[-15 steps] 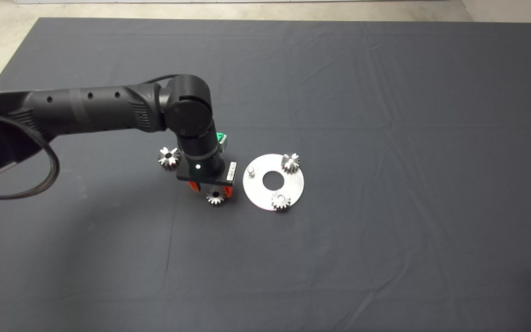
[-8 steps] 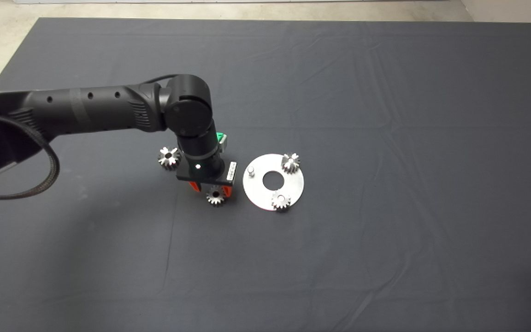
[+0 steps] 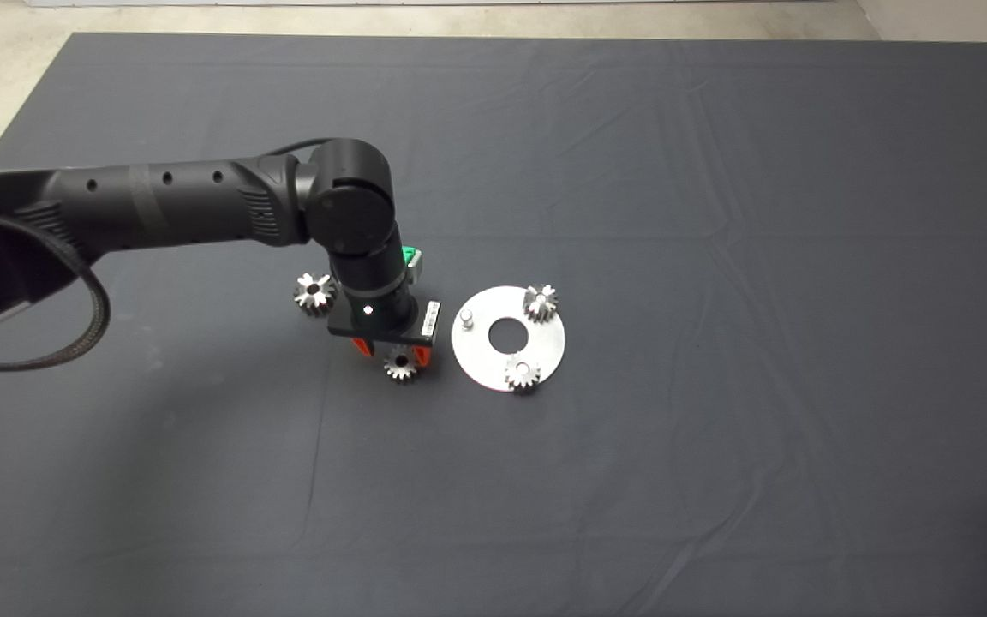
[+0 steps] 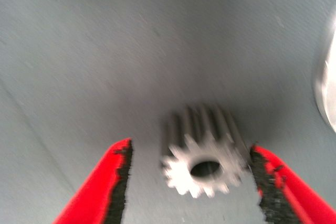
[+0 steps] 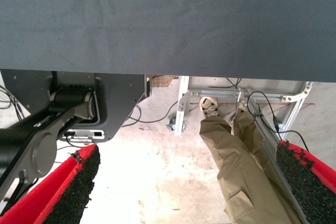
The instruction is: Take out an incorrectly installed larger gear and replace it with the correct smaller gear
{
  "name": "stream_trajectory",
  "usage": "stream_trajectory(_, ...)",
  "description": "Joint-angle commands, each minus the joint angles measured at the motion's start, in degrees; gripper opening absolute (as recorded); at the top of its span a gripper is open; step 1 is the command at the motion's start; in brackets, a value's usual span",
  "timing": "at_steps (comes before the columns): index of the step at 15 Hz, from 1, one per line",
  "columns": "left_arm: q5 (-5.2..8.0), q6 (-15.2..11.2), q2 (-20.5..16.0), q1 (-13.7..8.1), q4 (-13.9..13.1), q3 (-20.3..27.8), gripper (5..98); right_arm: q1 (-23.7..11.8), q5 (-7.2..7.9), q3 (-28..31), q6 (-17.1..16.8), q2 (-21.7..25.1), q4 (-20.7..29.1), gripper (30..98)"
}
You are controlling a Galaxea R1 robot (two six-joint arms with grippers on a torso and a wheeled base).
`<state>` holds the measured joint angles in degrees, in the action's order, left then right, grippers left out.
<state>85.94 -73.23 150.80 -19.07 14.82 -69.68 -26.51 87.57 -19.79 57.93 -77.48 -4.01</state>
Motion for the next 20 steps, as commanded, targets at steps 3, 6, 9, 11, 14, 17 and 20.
stream_trajectory(3,0.54,-0.51,-0.19,-1.06,0.03,1.06,51.0,-0.47,0.85,0.03,0.17,0.09,1.9,88.6)
stream_trajectory(6,0.58,-0.51,-0.37,-1.06,0.03,1.06,51.0,-0.47,0.85,0.03,0.17,0.04,1.9,88.6)
stream_trajectory(9,0.54,-0.51,-0.32,-1.06,0.12,0.71,51.0,-0.47,0.77,0.07,0.17,0.09,1.9,88.6)
stream_trajectory(11,0.45,-0.35,-0.21,-1.06,0.12,0.2,51.0,-0.47,0.77,0.11,0.17,0.03,1.9,88.6)
stream_trajectory(14,0.38,0.1,-0.01,-1.06,0.12,-0.97,51.0,-0.47,0.77,0.09,0.17,0.09,1.9,88.6)
stream_trajectory(17,0.28,0.1,0.07,-1.06,0.29,-1.05,51.0,-0.47,0.5,0.03,0.25,0.0,1.9,88.6)
stream_trajectory(20,0.28,0.1,0.07,-1.06,0.29,-1.41,51.0,-0.47,0.57,0.03,0.19,0.0,1.9,88.6)
